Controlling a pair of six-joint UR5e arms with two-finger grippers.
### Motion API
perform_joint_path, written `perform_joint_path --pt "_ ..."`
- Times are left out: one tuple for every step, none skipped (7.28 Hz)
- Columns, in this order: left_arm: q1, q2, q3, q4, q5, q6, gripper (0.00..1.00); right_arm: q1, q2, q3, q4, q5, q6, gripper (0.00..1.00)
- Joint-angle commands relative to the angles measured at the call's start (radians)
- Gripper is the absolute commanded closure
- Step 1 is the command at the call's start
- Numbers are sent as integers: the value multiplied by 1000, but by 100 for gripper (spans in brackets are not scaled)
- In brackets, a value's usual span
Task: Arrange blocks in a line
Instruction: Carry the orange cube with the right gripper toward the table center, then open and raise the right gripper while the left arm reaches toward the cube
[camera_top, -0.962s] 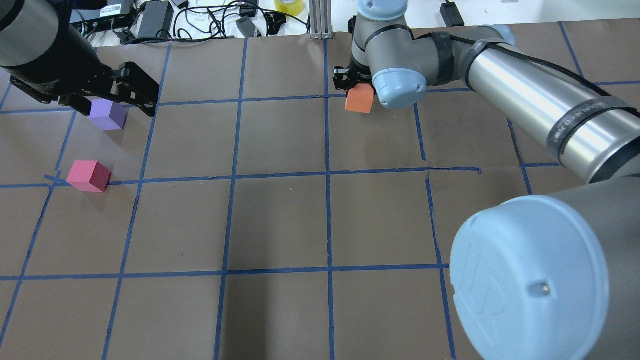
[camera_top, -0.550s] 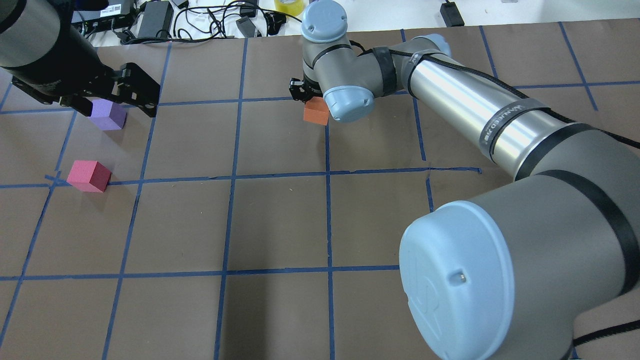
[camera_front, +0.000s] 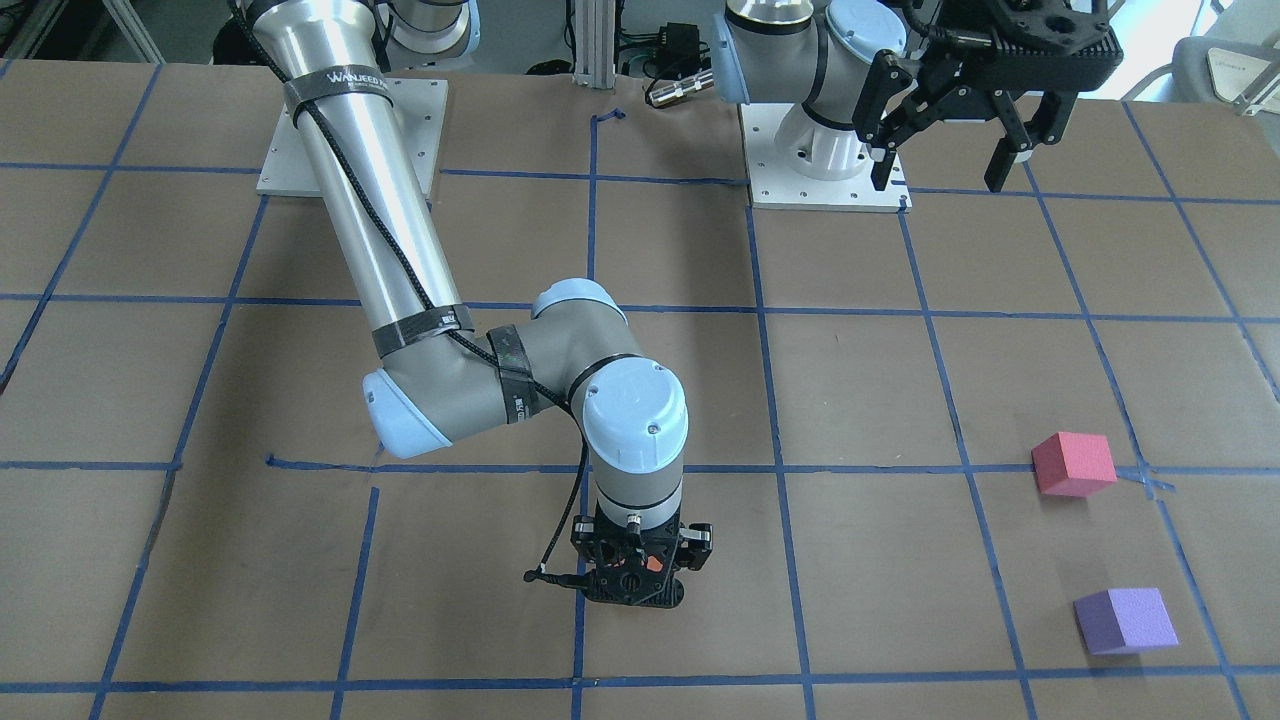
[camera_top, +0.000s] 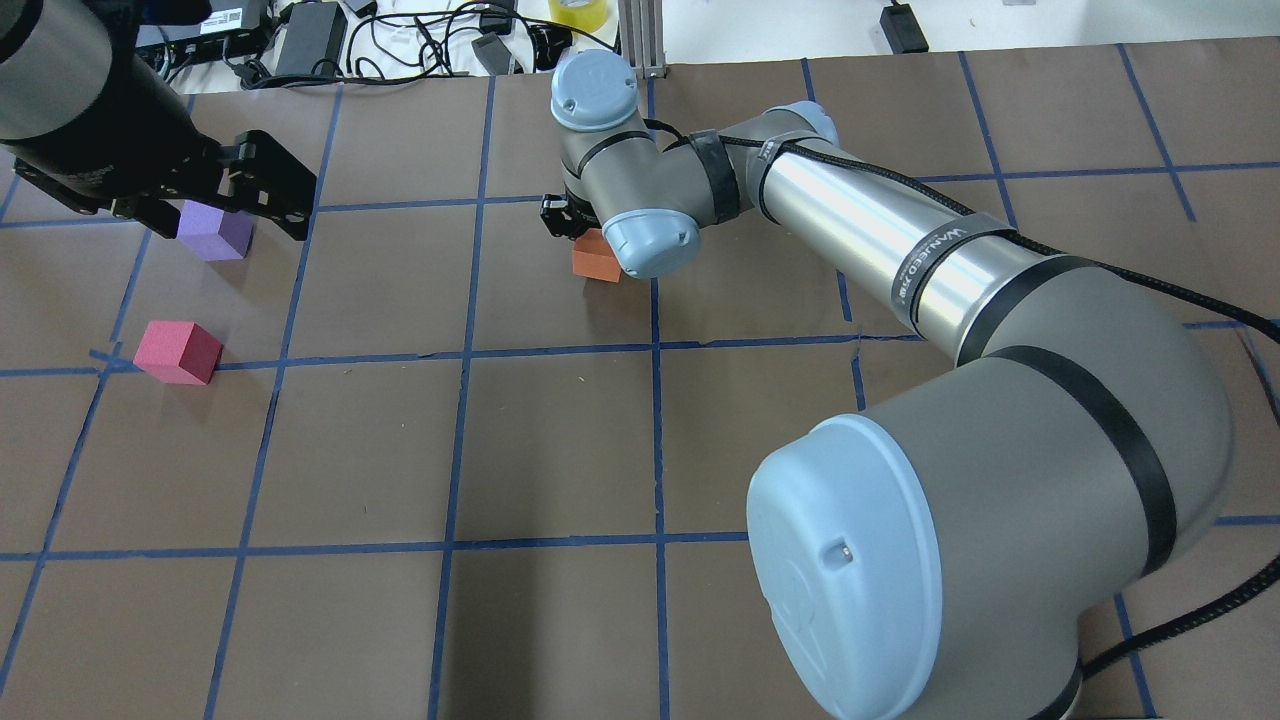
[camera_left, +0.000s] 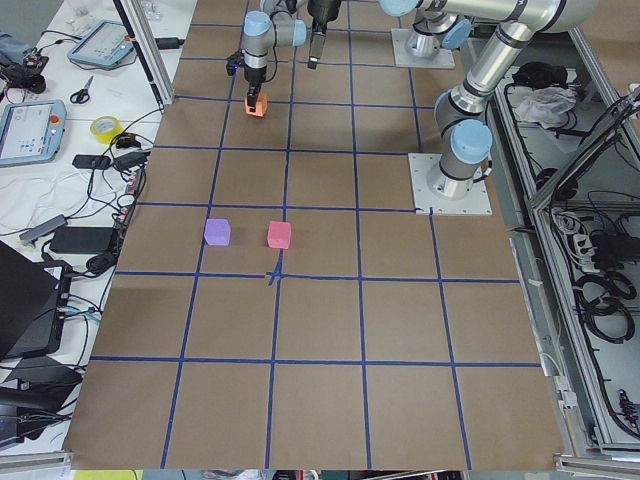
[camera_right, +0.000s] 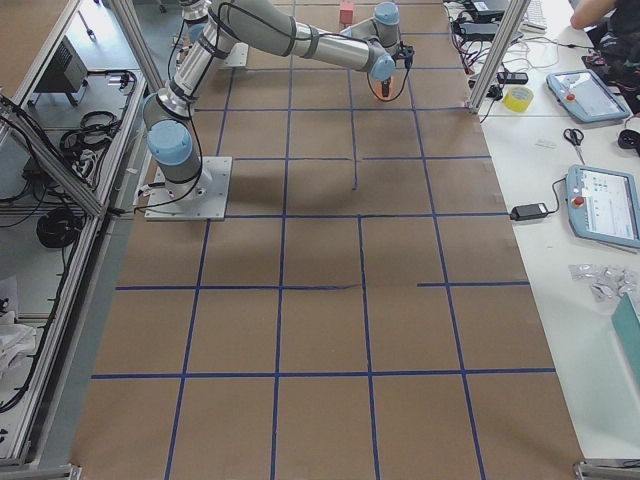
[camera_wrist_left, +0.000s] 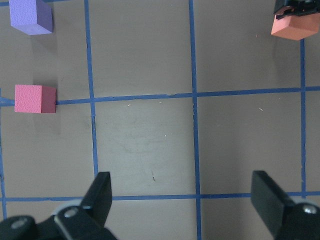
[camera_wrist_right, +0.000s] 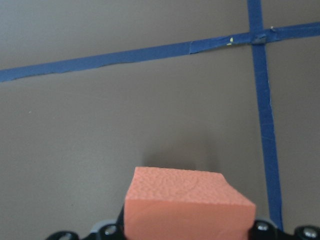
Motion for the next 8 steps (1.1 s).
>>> perform_joint_path --pt "3 -18 0 11 -3 -1 0 6 4 2 -3 -13 -11 0" --pt "3 -35 -10 8 -3 -9 0 6 -1 0 -1 -24 -2 0" --pt "3 -42 -39 11 -3 -12 0 6 -10 -3 2 -22 0 0" --pt "3 -46 -56 21 -4 -20 0 3 -43 -3 13 -25 -1 0" --pt "3 -49 -50 41 -4 -17 0 -23 -107 8 90 -22 -17 0" --pt "3 -58 -48 49 -14 -18 0 -58 -167 13 144 -24 -33 0" --pt "1 -68 -45 85 -21 -24 0 -107 -242 25 204 -18 -138 0" --pt "-3 -105 -46 175 -44 -26 0 -165 -327 28 323 -19 -287 0"
